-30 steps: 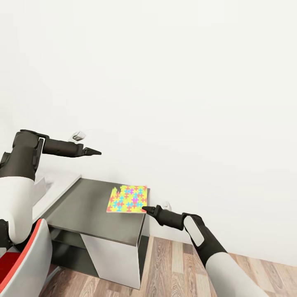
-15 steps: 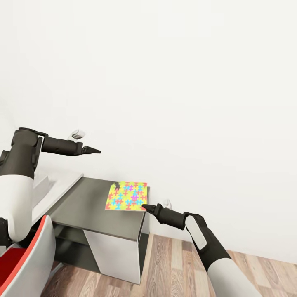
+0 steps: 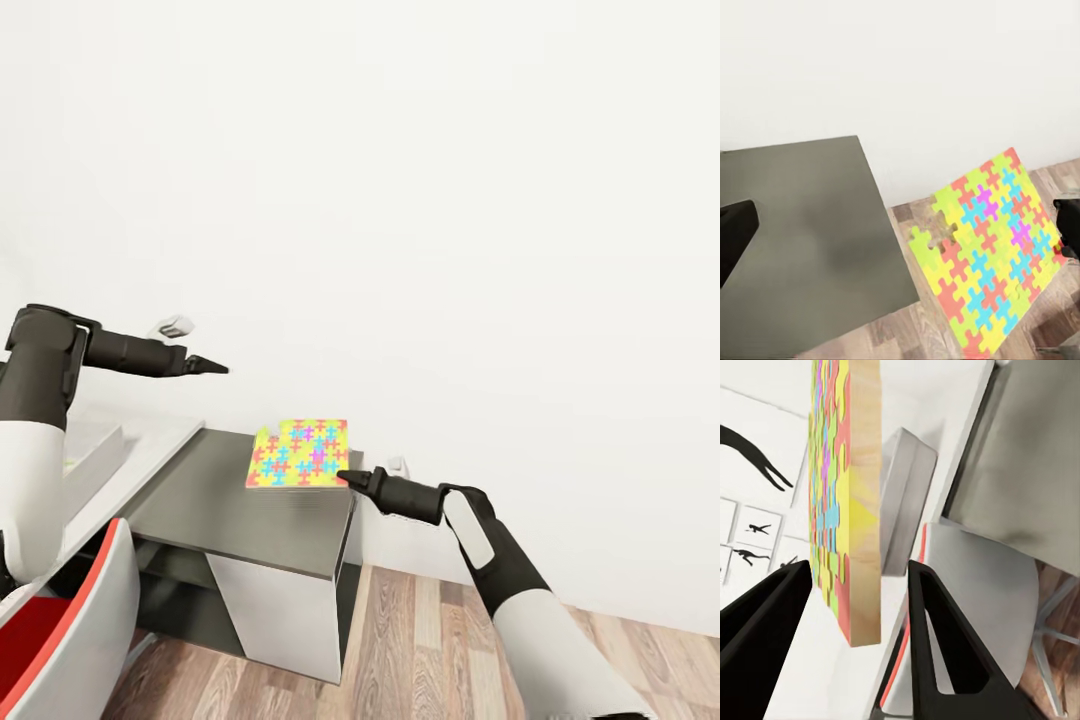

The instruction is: Put all the toys in the child's room - the three board games (two on the bed and one on the table), the two jigsaw puzzles on the table, and the tennis ball on the table - inside the toy box on the table in the child's room.

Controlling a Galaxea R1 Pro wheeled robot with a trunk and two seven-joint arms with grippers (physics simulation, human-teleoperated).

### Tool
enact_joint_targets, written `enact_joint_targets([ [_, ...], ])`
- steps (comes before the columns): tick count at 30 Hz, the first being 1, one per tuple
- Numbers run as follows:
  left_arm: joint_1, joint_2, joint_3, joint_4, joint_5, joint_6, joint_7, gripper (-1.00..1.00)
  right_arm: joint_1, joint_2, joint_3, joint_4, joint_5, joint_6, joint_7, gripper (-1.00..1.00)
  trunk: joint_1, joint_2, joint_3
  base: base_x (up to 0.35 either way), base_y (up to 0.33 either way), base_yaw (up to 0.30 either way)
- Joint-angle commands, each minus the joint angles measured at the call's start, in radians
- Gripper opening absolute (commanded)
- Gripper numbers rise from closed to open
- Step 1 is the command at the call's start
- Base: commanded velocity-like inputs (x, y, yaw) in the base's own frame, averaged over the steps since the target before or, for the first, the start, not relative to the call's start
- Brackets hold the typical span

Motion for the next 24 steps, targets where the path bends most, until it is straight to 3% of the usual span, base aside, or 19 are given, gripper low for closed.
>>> enact_joint_targets([
  [1, -0.001, 0.004, 0.001, -0.001, -0.010, 0.010, -0.010, 1.00, -0.004, 0.001, 0.000, 0.000, 0.003, 0.005, 0.001, -1.00, -0.003, 0.005, 0.001, 0.000, 0.000, 0.000],
  [6, -0.004, 0.044, 0.009, 0.004, -0.008, 0.010, -0.010, 1.00, -0.036, 0.004, 0.003, 0.000, 0.006, 0.022, 0.000, -1.00, -0.023, 0.040, 0.017, 0.000, 0.000, 0.000],
  [9, -0.004, 0.056, 0.010, 0.005, -0.008, 0.010, -0.010, 1.00, -0.045, 0.005, 0.004, 0.000, 0.006, 0.024, -0.001, -1.00, -0.034, 0.061, 0.026, 0.000, 0.000, 0.087],
  [19, -0.005, 0.126, 0.016, 0.012, 0.000, 0.010, -0.010, 1.00, -0.066, 0.018, 0.006, -0.001, 0.003, 0.026, -0.053, -1.00, -0.042, 0.075, 0.029, 0.000, 0.000, 0.262],
  [21, -0.005, 0.135, 0.030, 0.014, 0.000, 0.010, -0.010, 1.00, -0.071, 0.025, 0.007, -0.001, 0.004, 0.027, -0.055, -1.00, -0.042, 0.075, 0.029, 0.000, 0.000, 0.290],
  [24, -0.004, 0.143, 0.080, 0.023, -0.001, 0.010, -0.010, 1.00, -0.087, 0.033, 0.008, 0.000, 0.003, 0.027, -0.063, -1.00, -0.042, 0.075, 0.028, 0.000, 0.000, 0.290],
])
